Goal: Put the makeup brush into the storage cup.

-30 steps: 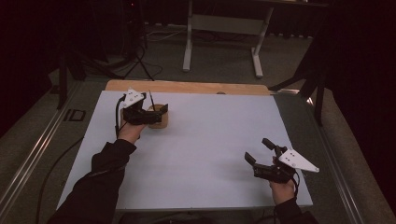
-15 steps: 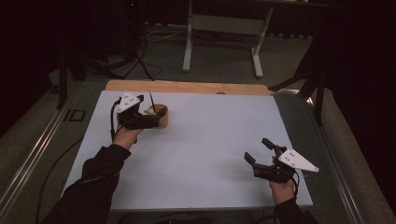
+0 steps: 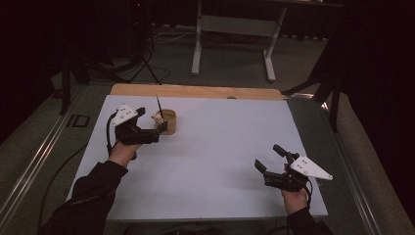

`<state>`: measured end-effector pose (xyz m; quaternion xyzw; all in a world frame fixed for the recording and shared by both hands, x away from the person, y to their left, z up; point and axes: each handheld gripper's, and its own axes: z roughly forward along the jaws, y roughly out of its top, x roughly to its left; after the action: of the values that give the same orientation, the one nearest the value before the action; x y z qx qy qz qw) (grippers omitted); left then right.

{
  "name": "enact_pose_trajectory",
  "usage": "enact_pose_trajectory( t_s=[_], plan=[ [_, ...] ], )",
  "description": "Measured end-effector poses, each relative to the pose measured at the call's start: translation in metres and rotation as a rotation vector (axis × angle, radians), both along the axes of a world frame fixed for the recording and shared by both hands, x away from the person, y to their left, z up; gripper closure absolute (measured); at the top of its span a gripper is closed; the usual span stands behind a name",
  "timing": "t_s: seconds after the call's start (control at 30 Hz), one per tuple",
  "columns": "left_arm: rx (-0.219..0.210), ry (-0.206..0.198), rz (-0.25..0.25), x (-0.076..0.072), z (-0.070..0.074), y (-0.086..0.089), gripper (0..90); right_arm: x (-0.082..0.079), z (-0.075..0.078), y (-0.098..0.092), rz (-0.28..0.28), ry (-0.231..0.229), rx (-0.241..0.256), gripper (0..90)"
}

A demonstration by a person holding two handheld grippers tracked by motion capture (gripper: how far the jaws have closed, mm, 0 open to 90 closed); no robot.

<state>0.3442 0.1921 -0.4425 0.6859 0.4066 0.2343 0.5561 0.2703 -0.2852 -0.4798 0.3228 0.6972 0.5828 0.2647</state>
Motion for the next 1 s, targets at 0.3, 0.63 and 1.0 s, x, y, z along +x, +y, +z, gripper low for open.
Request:
enact_pose_trajectory(
  t_s=[0.3,0.63,1.0],
  plan=[
    [-0.004,0.019,-0.037,-0.024,-0.012,0.006,0.3,0.001,0.0,0.0,-0.001,0.0,-0.002,12.4],
    [-0.021,0.042,-0.093,-0.053,-0.028,0.003,0.3,0.001,0.0,0.0,0.0,0.001,0.004,12.4],
    [-0.016,0.075,-0.11,-0.076,-0.049,0.013,0.3,0.001,0.0,0.0,-0.003,0.003,0.005,12.4]
  ],
)
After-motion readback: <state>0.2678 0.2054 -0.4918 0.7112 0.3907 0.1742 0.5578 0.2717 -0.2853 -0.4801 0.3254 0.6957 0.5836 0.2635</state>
